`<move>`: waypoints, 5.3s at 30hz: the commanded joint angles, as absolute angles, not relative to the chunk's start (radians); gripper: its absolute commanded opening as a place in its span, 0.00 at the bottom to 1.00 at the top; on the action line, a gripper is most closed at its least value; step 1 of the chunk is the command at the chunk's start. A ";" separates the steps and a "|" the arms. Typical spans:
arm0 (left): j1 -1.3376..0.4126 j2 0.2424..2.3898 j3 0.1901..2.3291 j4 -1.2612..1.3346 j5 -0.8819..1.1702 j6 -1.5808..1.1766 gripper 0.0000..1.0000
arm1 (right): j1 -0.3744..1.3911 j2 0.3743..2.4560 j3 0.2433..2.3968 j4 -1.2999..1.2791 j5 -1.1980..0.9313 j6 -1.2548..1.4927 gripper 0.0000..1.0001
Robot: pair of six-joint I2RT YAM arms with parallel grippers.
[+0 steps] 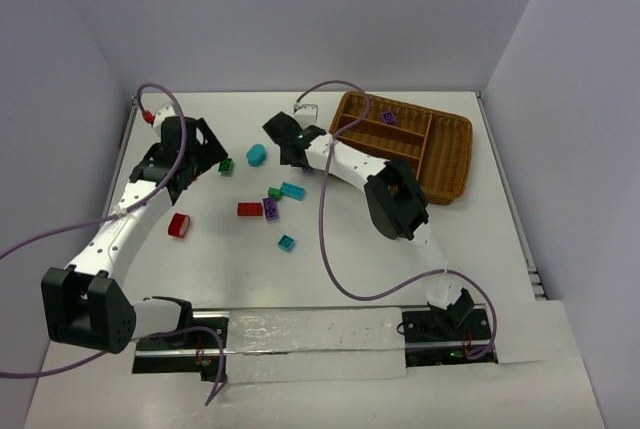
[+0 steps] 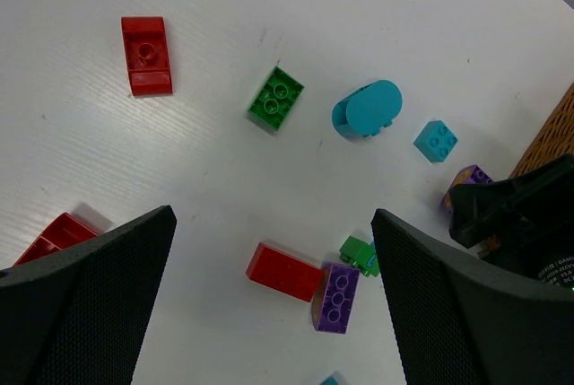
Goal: Sort the legos into containers by color
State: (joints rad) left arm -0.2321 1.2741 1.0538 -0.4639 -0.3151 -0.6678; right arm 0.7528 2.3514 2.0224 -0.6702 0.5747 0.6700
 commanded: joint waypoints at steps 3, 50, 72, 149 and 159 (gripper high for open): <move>-0.233 1.244 1.085 -0.468 -0.331 -0.649 0.99 | 0.750 2.391 2.085 -0.690 0.642 0.714 0.72; -0.233 1.244 1.089 -0.472 -0.350 -0.635 0.99 | 0.547 2.040 1.846 -0.395 0.555 0.522 0.08; -0.233 1.256 1.093 -0.474 -0.351 -0.634 0.99 | 0.182 2.172 1.838 -0.444 0.483 0.569 0.15; -0.232 1.212 1.086 -0.496 -0.399 -0.642 0.99 | 0.988 2.020 1.534 -0.302 0.314 0.473 0.10; -0.232 1.215 1.083 -0.490 -0.385 -0.644 0.99 | 0.841 1.781 1.465 -0.281 0.370 0.440 0.11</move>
State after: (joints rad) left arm -0.2321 1.2388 1.0630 -0.5049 -0.3927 -0.6460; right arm 0.9376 1.8841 1.4835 -0.3201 0.3093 0.4495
